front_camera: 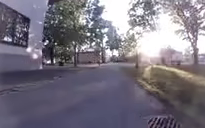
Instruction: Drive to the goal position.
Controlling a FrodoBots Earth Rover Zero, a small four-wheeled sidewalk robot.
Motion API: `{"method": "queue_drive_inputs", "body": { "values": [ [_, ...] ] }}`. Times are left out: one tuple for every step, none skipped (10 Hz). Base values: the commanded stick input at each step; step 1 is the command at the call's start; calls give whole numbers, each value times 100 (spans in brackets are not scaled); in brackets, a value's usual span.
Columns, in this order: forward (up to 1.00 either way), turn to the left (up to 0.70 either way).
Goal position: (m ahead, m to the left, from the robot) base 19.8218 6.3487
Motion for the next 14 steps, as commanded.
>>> {"method": "queue_drive_inputs", "body": {
  "values": [
    [70,0],
    [70,0],
    [70,0],
    [70,0],
    [70,0],
    [70,0],
    [70,0],
    [70,0],
    [70,0],
    [70,0],
    [70,0],
    [70,0],
    [70,0],
    [70,0]
  ]
}}
